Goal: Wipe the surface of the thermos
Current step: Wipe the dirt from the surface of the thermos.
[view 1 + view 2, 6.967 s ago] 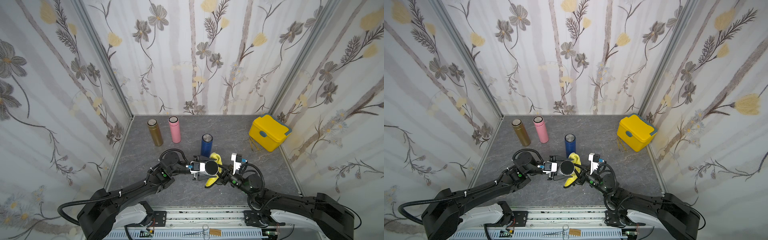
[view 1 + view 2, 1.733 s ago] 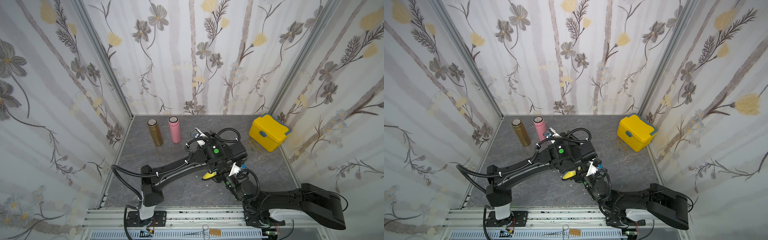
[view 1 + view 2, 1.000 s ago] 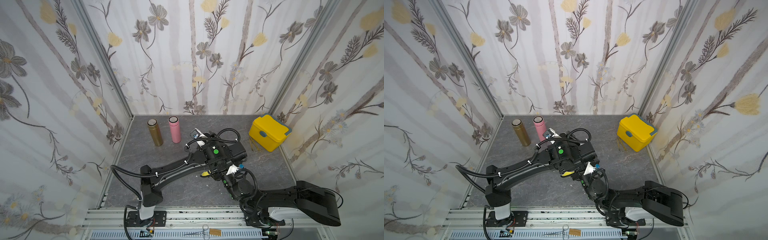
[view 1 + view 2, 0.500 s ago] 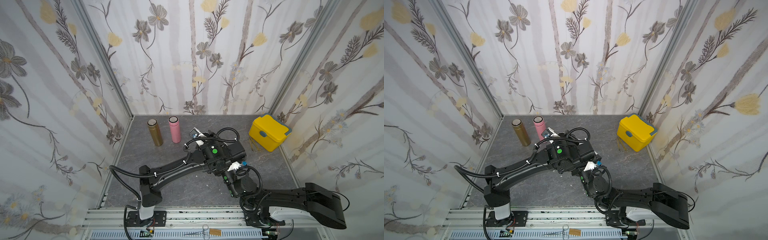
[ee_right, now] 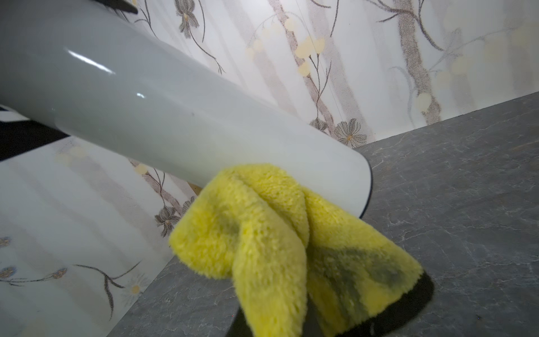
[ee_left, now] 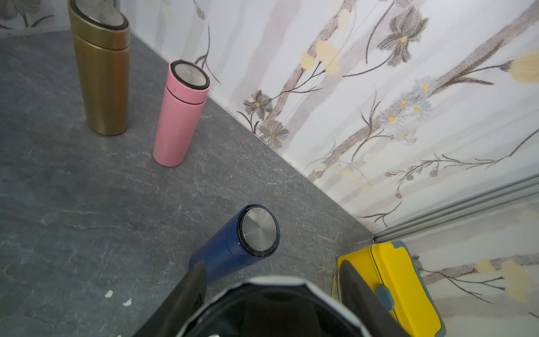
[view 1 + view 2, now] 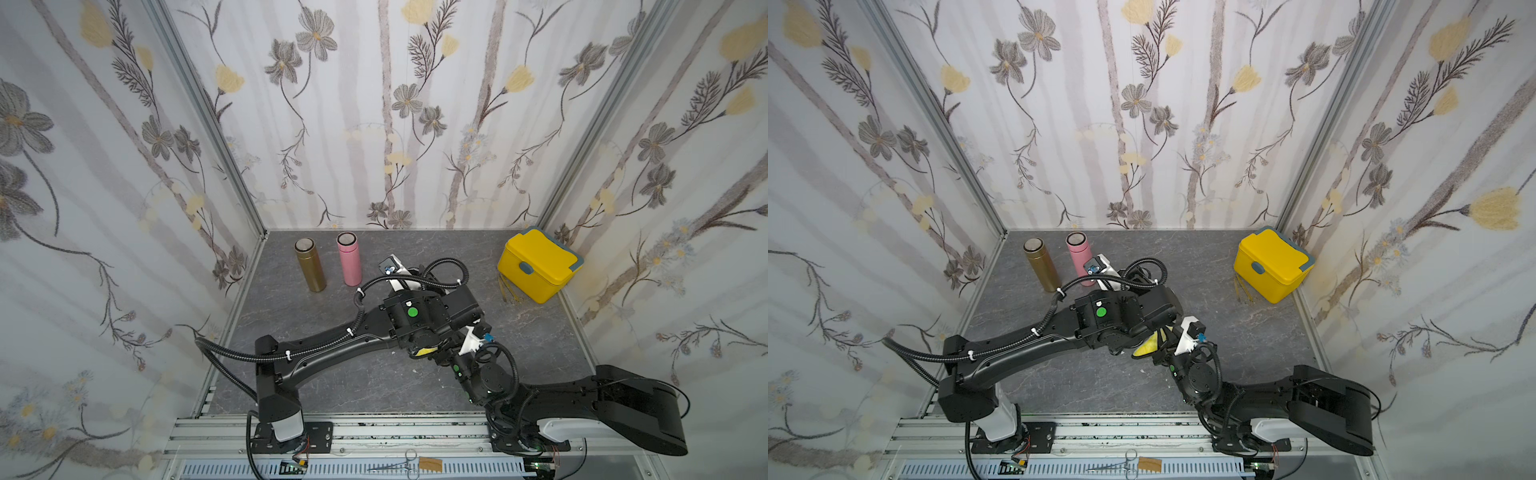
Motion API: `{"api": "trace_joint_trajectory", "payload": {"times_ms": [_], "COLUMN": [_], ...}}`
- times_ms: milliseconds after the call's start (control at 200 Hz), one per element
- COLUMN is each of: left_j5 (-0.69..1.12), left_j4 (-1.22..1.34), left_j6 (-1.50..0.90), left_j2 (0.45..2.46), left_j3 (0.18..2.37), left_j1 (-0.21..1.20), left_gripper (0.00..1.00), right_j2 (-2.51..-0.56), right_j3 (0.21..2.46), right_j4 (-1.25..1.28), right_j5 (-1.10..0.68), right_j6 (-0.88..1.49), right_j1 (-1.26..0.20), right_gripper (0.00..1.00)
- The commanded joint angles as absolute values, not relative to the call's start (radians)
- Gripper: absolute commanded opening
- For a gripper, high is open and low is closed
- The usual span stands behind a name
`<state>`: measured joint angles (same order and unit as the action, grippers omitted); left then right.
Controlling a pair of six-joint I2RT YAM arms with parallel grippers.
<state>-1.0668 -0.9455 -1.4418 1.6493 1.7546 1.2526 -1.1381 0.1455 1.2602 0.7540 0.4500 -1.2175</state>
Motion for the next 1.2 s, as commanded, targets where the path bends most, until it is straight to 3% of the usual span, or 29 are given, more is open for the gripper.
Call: {"api": "trace_joint_trajectory", "payload": {"times_ms": [0,120,180,315,455,560,779,1019,1194], "left_j5": [-0.97,-0.765,-0.709,-0.639,-0.318,-0.181,-0.018,-0.016,0.188], "left_j4": [-0.36,0.218,0.388,0.39,0.586,0.612,0.686,0.874,0.993], "left_j6": [-0.953,-0.655,-0.571,-0.42,-0.201,-0.149,-0.007,0.073,0.087], "left_j2": [1.494,1.241,1.146,1.087,1.046,1.034,0.99,0.963,0.943], "left_j3": [1.532,1.114,0.979,0.938,0.804,0.767,0.659,0.486,0.41], "left_j1": [1.219,1.16,1.139,1.125,1.119,1.107,1.102,1.06,1.034], "left_gripper": [0.0,0.0,0.0,0.0,0.0,0.0,0.0,0.0,0.0], "right_j2": [-0.984,-0.765,-0.682,-0.576,-0.601,-0.656,-0.67,-0.586,-0.652], "right_j3": [0.15,0.199,0.222,0.281,0.328,0.365,0.349,0.258,0.267], "right_j4": [1.098,0.848,0.76,0.624,0.593,0.546,0.484,0.449,0.485], "right_j5": [0.647,0.514,0.474,0.418,0.363,0.387,0.393,0.317,0.264], "right_j6": [0.501,0.515,0.523,0.525,0.52,0.52,0.569,0.644,0.644], "right_j1": [-1.224,-1.226,-1.226,-1.224,-1.223,-1.219,-1.163,-1.047,-1.023], "right_gripper": [0.0,0.0,0.0,0.0,0.0,0.0,0.0,0.0,0.0]}}
